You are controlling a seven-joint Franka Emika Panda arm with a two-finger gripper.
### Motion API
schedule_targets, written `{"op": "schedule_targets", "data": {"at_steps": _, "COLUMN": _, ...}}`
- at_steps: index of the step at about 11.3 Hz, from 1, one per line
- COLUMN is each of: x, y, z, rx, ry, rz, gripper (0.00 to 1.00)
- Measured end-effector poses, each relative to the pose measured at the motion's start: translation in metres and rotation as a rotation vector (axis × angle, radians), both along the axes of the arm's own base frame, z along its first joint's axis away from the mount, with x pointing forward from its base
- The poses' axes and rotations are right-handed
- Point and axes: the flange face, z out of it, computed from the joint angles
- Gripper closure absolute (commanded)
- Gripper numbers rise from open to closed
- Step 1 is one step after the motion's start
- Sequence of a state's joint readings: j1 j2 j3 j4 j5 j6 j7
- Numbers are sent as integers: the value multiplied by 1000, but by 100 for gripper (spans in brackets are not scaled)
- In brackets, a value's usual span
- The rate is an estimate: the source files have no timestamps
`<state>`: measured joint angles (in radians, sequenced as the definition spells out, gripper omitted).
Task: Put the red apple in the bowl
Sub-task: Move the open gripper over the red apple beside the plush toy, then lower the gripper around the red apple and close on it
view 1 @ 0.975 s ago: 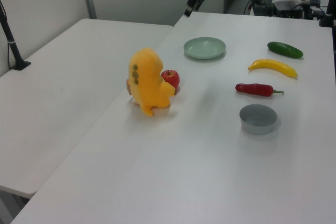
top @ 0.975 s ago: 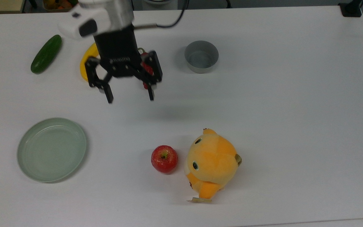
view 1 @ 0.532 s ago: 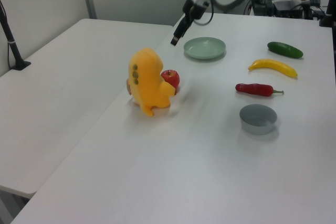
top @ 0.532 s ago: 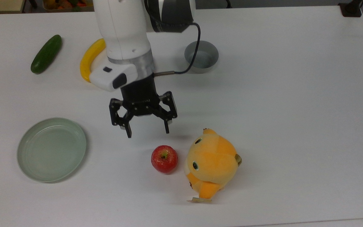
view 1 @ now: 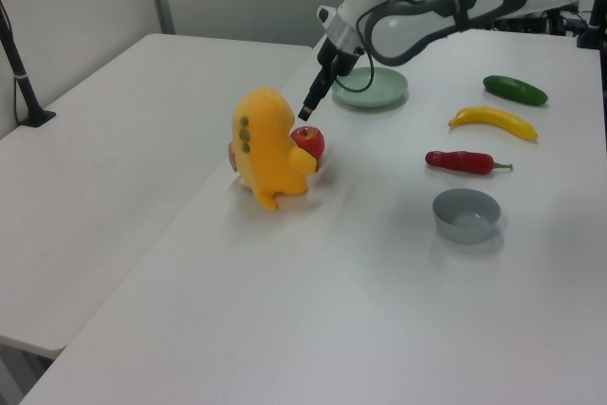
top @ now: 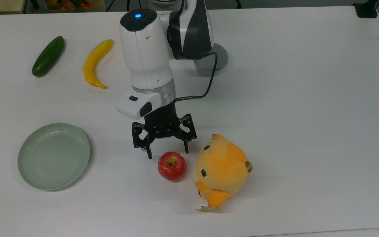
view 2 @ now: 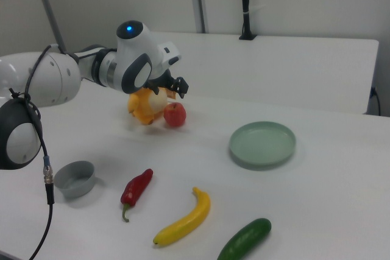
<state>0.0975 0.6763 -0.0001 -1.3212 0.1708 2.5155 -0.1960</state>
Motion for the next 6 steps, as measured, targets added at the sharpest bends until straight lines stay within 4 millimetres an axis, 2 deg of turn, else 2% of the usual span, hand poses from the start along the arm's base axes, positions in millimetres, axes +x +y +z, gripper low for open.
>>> {"op": "schedule_targets", "data": {"at_steps": 3, "x": 3, "y": 16, "z": -24, "rx": -10, "ry": -17, "rz": 16, "gripper": 0}}
{"op": "schedule_targets", "data": {"at_steps": 6, "x": 4, "y": 15, "z": -35, "rx": -54, "ry": -11, "rz": 33, "gripper": 0}}
